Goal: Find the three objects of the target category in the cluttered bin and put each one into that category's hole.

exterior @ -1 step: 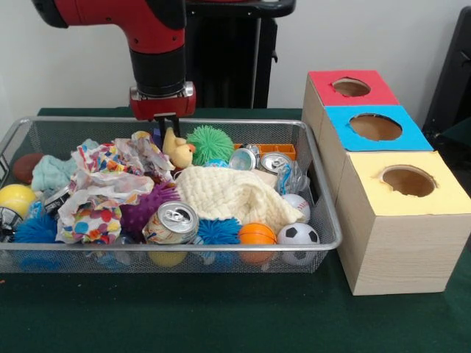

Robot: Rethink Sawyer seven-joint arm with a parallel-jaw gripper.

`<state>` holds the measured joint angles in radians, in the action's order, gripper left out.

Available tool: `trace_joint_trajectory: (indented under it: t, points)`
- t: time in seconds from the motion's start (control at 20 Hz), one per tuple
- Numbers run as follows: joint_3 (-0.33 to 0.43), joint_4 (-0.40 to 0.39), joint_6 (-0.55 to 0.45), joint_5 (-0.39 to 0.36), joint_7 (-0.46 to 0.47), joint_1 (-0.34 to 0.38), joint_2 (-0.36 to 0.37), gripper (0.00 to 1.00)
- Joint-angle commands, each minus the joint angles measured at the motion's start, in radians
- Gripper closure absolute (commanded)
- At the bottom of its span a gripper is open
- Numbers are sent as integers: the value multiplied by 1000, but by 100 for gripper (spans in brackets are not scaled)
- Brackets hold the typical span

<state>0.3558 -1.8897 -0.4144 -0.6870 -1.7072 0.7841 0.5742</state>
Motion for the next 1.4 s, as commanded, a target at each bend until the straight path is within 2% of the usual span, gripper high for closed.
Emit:
trace_joint_trajectory:
  t: [0.05, 0.3, 0.4, 0.55, 0.65, 0.85, 1.05, 1.4]
  points:
    - [57, 74, 26, -69, 60, -28, -28, 100]
    - [52, 45, 28, -53, 31, -42, 27, 100]
    - [50, 4, 0, -21, 14, -52, 87, 100]
    - [52, -98, -59, 50, -9, -70, 245, 100]
    - [56, -134, -120, 103, -6, -85, 321, 100]
    - [55, -163, -208, 179, 14, -111, 404, 100]
    - [30, -180, -222, 206, -13, -151, 427, 100]
    - [-38, -230, -107, 222, -165, -245, 365, 100]
